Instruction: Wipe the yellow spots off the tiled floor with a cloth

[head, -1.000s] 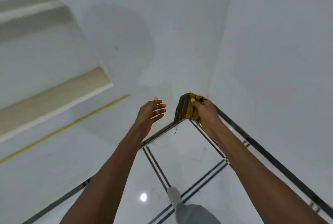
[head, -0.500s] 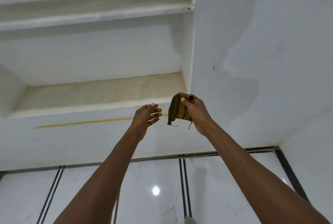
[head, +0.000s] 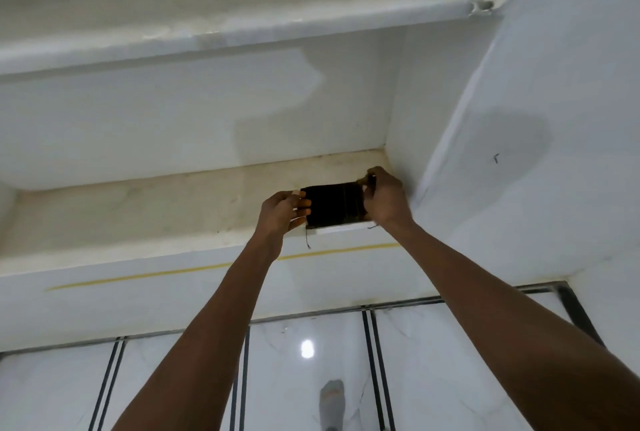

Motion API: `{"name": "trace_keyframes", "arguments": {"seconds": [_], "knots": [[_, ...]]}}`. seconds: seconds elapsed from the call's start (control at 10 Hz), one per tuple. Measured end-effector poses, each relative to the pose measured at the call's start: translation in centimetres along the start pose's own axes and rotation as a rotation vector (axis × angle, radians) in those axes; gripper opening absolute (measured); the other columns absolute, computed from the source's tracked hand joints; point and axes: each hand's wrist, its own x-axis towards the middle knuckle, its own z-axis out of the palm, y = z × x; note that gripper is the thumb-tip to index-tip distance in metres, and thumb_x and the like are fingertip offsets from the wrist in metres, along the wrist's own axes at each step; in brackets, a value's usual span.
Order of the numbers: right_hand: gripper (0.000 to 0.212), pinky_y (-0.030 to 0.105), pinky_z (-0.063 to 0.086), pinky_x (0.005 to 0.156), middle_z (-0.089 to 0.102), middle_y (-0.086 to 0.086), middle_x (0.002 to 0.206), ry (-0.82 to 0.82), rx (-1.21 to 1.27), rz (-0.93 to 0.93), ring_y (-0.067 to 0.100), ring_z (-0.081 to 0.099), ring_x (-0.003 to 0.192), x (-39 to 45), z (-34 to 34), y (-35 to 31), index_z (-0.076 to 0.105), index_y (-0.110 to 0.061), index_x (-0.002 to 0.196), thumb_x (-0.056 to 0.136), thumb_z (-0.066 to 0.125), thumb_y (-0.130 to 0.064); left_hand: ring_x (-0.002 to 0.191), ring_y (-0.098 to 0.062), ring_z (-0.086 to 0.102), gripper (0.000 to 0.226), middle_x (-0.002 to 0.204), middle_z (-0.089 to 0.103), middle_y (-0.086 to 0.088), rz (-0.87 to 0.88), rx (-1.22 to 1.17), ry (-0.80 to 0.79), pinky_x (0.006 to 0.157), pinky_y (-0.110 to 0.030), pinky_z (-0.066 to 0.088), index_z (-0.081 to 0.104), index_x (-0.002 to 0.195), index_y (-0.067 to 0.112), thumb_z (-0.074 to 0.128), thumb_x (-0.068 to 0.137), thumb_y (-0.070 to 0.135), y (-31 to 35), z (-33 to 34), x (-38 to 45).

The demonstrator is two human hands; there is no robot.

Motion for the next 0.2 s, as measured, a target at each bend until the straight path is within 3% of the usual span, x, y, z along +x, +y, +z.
{"name": "trace_keyframes", "arguments": {"seconds": [0.2], "knots": [[0.042,0.033,0.050,0.102,0.062,0.015,0.135,0.086,-0.030,-0.146,0.028,0.066,0.116,-0.6,-0.3,1.4,0.054,-0.004,0.143,0.102,0.054,-0.004,0.095,-0.022,0.072,0.025,0.111,0.075,-0.015,-0.014,0.042,-0.100,0.086,-0.030,0.059,0.069,0.122,0.004,0.057,0.106,0.018,0.1,3.2,1.7]]}}
